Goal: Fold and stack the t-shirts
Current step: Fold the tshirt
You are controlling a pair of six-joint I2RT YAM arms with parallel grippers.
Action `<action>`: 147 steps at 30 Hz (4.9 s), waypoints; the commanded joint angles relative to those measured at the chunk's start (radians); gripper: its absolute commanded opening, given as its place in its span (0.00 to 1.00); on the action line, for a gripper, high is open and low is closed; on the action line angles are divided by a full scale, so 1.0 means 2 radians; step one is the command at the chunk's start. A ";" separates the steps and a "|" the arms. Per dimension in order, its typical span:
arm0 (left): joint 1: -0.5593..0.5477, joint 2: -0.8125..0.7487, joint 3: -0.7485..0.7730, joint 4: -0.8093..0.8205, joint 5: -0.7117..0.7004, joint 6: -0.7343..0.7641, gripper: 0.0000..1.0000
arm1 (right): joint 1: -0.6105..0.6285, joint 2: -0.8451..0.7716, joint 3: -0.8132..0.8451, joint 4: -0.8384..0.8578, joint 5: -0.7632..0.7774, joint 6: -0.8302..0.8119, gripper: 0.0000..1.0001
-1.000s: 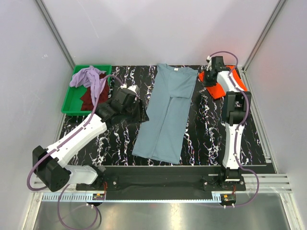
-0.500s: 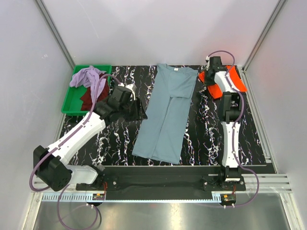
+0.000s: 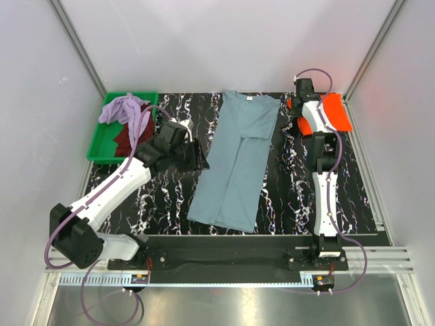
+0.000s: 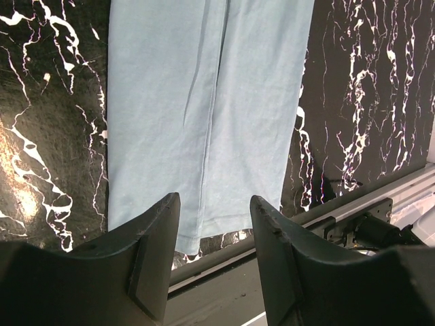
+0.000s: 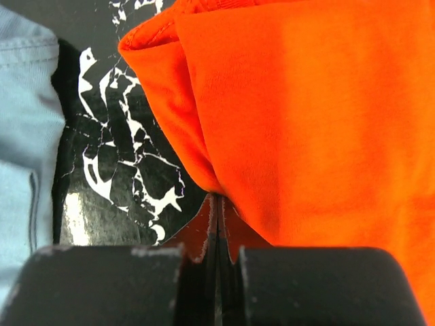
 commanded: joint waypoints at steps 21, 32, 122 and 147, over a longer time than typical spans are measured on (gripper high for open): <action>0.088 0.075 -0.153 0.085 0.007 0.015 0.55 | 0.044 -0.229 -0.180 0.029 -0.186 0.146 0.04; 0.076 0.022 -0.273 0.141 0.012 -0.011 0.59 | 0.076 -0.337 -0.411 0.086 -0.241 0.201 0.13; -0.026 -0.152 -0.345 0.068 -0.022 -0.114 0.55 | 0.077 -0.215 -0.348 0.126 -0.245 0.188 0.14; -0.026 -0.158 -0.341 0.062 -0.022 -0.115 0.54 | 0.075 -0.250 -0.331 -0.013 -0.232 0.160 0.00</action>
